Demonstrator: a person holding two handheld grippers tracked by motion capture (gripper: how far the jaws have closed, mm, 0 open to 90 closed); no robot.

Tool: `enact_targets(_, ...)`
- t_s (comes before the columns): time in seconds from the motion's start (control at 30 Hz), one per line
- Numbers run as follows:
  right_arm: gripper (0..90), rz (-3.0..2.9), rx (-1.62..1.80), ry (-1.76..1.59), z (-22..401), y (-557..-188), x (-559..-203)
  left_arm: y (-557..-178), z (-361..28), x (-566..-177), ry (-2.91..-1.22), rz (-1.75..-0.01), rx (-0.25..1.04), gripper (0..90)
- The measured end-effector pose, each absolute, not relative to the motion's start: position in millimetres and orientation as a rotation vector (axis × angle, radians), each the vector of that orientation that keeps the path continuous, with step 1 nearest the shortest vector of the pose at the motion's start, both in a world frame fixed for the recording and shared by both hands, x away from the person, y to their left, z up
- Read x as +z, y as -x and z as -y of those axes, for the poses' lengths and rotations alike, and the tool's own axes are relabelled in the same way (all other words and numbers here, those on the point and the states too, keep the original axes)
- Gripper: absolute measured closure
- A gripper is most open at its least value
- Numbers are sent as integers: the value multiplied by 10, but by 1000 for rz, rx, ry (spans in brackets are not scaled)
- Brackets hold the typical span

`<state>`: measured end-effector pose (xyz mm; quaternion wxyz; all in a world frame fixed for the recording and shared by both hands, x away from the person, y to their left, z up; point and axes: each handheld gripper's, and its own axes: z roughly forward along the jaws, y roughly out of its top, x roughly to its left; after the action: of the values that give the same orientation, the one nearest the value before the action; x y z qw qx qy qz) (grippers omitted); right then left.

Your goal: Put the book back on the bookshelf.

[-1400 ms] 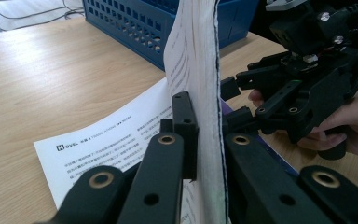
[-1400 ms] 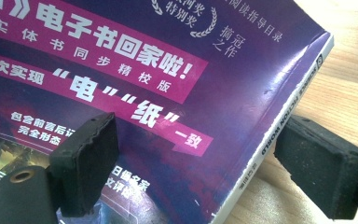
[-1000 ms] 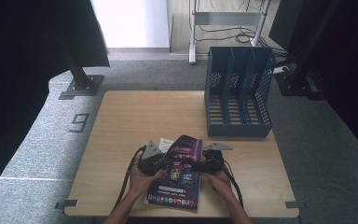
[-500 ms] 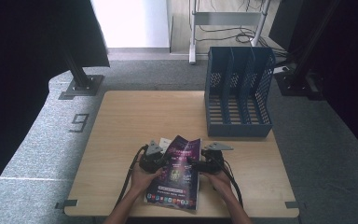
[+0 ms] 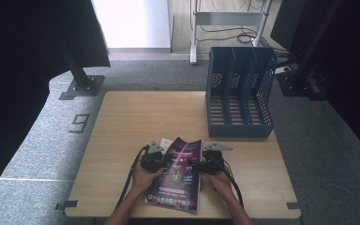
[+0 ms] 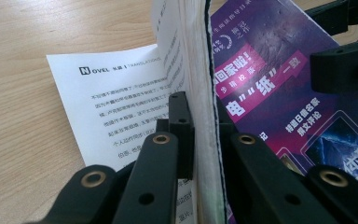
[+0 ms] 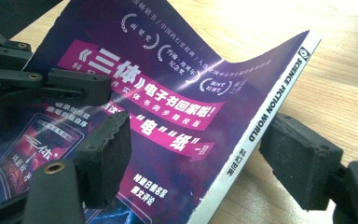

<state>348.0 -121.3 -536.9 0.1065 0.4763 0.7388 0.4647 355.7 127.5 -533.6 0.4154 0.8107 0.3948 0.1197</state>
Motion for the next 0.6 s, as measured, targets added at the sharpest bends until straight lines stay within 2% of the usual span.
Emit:
enact_targets(0.37, 255, -2200, 1347, -1421, 1200, -3592, -5410, -3582, -1293, -5343, -2028, -997, 291, 840)
enact_targets(0.6, 292, -2213, 1332, -1427, 1182, -3702, -5407, -3588, -1297, -5344, -2023, -1002, 292, 840)
